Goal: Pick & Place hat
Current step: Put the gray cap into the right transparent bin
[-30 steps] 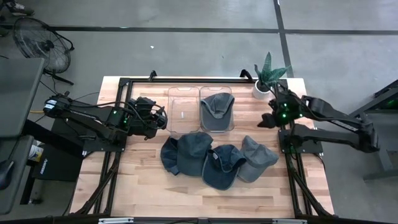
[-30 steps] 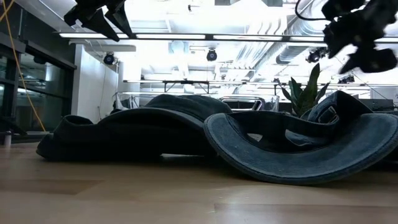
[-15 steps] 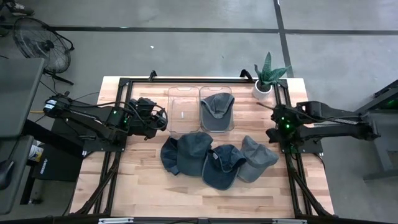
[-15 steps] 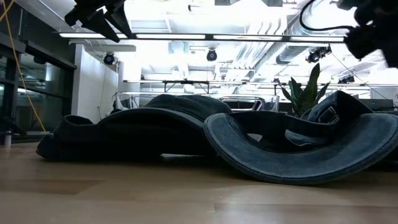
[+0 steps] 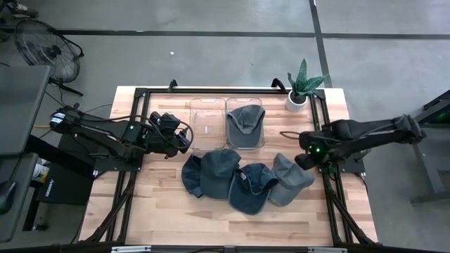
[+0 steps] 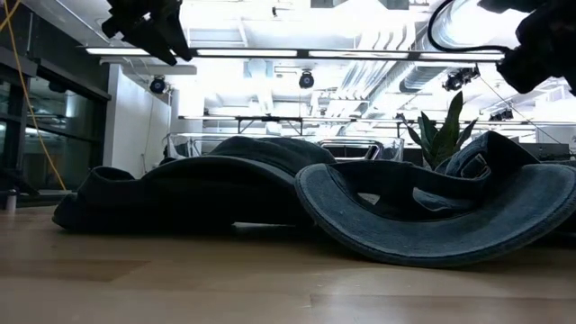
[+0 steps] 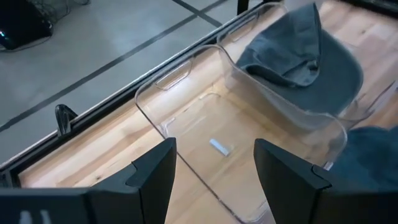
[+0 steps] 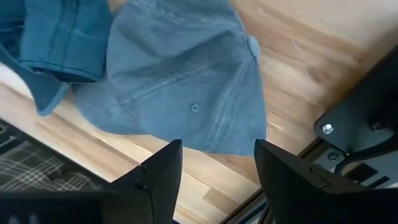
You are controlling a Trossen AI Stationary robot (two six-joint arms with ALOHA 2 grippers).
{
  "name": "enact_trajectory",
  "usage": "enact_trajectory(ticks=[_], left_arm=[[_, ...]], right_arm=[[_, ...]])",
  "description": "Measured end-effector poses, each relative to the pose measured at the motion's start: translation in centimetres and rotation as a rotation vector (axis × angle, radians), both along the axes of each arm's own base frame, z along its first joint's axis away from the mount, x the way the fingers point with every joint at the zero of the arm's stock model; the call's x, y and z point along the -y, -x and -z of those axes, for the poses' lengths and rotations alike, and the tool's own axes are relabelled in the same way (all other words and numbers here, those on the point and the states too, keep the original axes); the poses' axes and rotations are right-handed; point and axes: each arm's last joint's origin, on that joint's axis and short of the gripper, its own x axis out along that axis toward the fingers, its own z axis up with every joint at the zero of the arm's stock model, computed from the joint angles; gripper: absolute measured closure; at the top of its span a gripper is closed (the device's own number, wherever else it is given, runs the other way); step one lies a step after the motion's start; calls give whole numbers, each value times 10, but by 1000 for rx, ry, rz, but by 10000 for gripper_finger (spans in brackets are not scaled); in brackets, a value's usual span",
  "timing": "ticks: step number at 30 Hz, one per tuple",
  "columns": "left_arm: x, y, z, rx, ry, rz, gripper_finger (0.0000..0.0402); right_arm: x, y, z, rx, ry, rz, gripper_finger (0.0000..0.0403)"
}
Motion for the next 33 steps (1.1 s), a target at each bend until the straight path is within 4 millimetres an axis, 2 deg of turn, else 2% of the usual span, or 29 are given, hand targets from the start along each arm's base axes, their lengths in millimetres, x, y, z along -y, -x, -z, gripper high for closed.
enact_trajectory(ticks=[7,16,20,29,33], left_arm=[[-2,10,-1,-50,-16,-2,190],[-5,18,-2,-79,-24,-3,190],[-4,18,-2,-78,-18,1,190],[-4,18,-2,-79,9,16,190],[-3,18,-1,-82,25,26,190]], right_arm=[[-14,-13,10,-89,55,16,208],[-30,-15,14,-108,127,89,208],[-36,-13,22,-106,133,127,208],[-40,-8,40,-125,143,146,207],[-41,-10,47,-97,127,147,191]])
